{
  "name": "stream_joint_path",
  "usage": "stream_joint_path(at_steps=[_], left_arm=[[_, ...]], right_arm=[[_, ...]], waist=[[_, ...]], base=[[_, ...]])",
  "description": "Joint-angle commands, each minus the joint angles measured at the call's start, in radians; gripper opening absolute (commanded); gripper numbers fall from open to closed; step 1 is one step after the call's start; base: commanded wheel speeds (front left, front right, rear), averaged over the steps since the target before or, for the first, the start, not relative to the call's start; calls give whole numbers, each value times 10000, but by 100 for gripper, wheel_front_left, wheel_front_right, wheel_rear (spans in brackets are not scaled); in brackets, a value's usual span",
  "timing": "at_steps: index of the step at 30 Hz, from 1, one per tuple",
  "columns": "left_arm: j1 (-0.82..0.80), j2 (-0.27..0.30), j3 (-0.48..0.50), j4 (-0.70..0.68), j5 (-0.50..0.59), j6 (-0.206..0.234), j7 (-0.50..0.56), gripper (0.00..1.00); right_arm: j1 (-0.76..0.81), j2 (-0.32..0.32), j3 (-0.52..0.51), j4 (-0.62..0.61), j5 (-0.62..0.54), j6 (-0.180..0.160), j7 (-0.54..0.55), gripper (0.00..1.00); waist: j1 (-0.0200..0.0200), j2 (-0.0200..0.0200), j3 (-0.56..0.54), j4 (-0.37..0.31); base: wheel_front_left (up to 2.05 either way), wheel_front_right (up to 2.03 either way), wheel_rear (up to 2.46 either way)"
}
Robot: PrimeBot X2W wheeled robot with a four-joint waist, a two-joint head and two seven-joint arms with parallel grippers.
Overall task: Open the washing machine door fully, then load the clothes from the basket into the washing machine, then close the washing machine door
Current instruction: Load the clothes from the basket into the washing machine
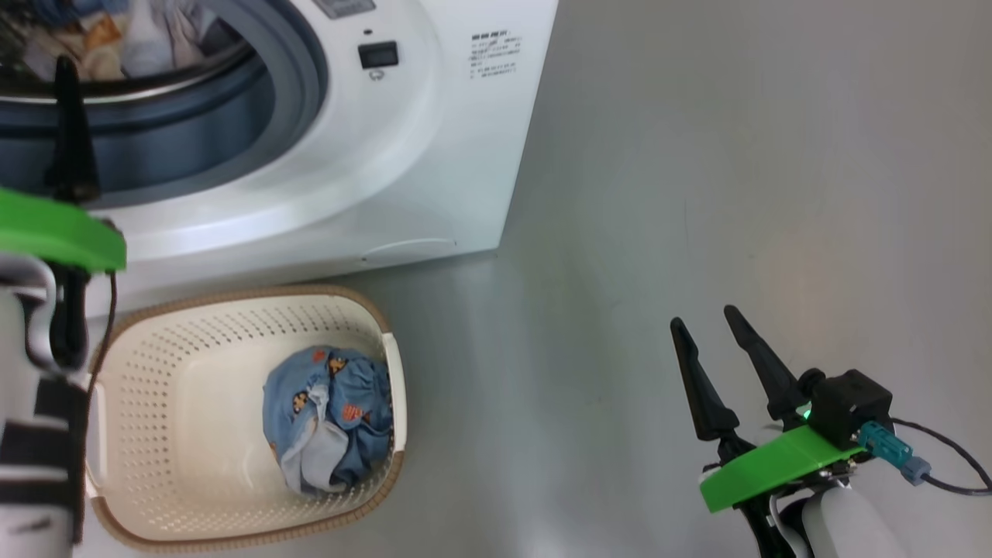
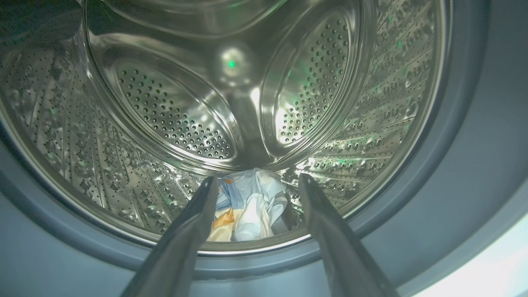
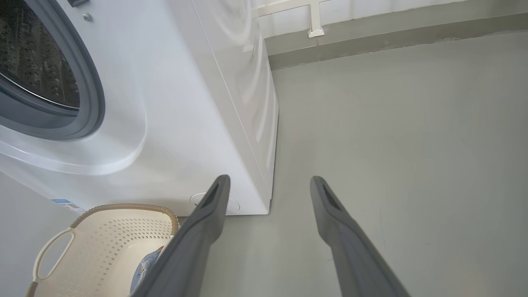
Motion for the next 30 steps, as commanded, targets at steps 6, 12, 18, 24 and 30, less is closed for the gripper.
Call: stream_joint_path(at_steps=[6,12,18,24,30], left_arm=[[1690,178,830,-1951,176,257,-62,100],[3607,-206,1390,-3438,283,532,-62,100],[5082,-510,1581,-4380,469,587,-62,100],[6720,-1052,1764,-5251,560,711,-62,100],[7745,-1479,1771,-5578,716,693,-62,100]], right_arm=[[470,-69,178,-374,-196,16,-74,100],[737,-56,107,-562,-312,16,-74,100],[944,-121,27,-715,-382,16,-74,100],[1278,-255,-68,-899,-501,16,-74,100],[1649,-341,-166,-869,-504,16,-74,100]], waist=[[0,0,-696,-11],[0,0,-1275,-146],[0,0,-1720,-212],[0,0,-2380,-203],[0,0,-2995,-55]], base=[[0,0,0],[0,0,0],[0,0,0],[0,0,0],[0,0,0]])
